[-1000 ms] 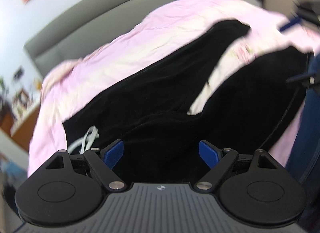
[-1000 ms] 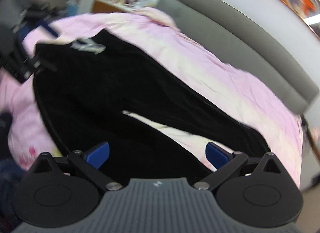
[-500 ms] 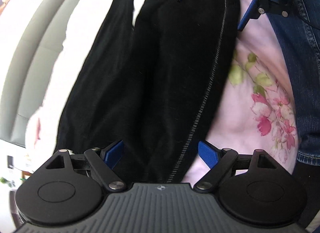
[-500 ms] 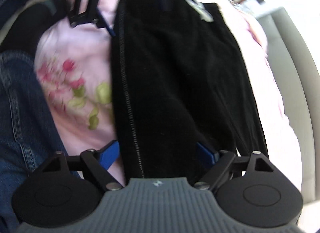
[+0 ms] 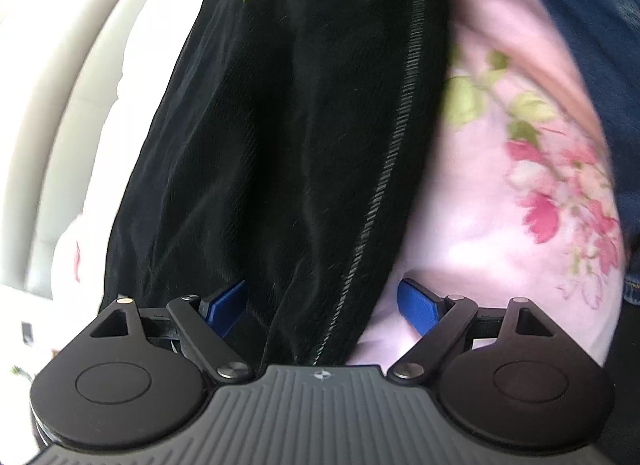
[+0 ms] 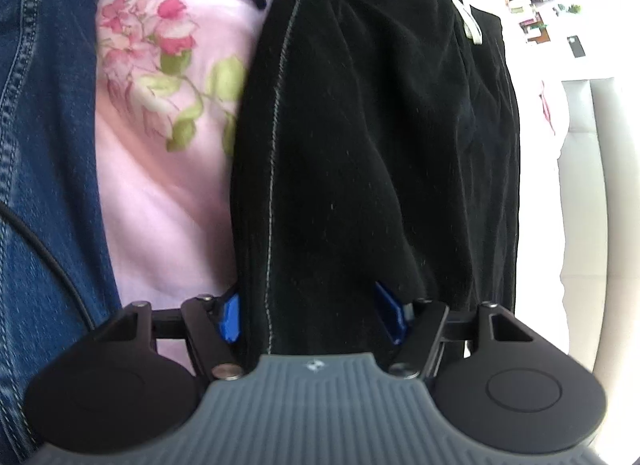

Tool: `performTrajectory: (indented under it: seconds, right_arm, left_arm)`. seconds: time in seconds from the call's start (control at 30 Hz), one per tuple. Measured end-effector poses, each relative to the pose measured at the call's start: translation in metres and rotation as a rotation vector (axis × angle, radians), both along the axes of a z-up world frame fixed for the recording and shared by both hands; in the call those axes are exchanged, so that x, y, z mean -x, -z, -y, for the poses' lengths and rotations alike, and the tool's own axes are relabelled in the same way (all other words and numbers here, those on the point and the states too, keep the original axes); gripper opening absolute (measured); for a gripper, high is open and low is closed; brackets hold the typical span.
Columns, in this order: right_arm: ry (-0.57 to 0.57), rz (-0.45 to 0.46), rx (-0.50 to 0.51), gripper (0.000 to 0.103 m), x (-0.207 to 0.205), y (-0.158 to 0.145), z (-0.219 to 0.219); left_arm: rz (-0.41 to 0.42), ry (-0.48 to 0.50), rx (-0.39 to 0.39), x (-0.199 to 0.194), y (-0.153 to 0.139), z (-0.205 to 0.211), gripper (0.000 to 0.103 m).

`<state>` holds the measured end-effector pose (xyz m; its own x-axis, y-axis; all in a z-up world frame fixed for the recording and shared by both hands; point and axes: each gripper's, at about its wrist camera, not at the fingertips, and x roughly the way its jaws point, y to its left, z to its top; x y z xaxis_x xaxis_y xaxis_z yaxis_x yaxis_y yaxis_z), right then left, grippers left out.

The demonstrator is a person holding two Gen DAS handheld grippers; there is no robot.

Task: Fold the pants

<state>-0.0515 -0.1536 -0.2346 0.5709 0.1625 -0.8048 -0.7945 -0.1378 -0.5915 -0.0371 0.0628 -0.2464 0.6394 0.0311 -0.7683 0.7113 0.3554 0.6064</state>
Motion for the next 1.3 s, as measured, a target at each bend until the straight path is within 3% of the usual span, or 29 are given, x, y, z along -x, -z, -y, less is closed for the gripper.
performTrajectory:
  seconds: [0.03,0.17,0.2,0.23,0.27,0.3,0.5,0.73,0.87,1.3]
  right_arm:
    - [-0.001,-0.004,0.004,0.054,-0.004,0.002,-0.005]
    - [-0.039,0.003,0.061,0.019,0.002,0.013,-0.012]
    - [-0.046,0.01,0.065,0.011,0.003,0.014,-0.013]
    - [-0.038,0.011,0.056,0.008,0.003,0.012,-0.011]
    - [-0.022,0.006,0.04,0.005,0.003,0.009,-0.01]
    - [-0.005,-0.008,0.021,0.004,-0.001,0.004,-0.01]
    - [0.093,-0.004,-0.101,0.003,-0.022,-0.03,-0.008]
    - [0.123,0.098,-0.172,0.003,-0.037,-0.069,-0.004]
    - [0.139,0.163,-0.21,0.003,-0.056,-0.091,-0.007]
    - [0.126,0.27,-0.24,0.003,-0.101,-0.136,-0.01]
  left_arm:
    - [-0.024,-0.019,0.023,-0.003,0.0,-0.005,0.1]
    - [-0.001,-0.029,0.012,0.002,0.006,-0.009,0.098]
    - [0.009,-0.023,-0.002,0.003,0.005,-0.005,0.088]
    - [0.021,-0.017,-0.015,0.008,0.001,0.005,0.06]
    - [0.032,-0.019,-0.026,0.01,0.001,0.005,0.044]
    - [0.024,-0.023,-0.019,0.007,-0.001,0.011,0.02]
    - [0.086,0.02,0.003,0.005,-0.026,0.017,0.017]
    - [0.15,-0.029,0.08,-0.018,-0.085,0.013,0.016]
    - [0.204,-0.042,0.087,-0.034,-0.109,0.013,0.015]
    - [0.234,-0.048,0.106,-0.097,-0.144,0.003,0.013]
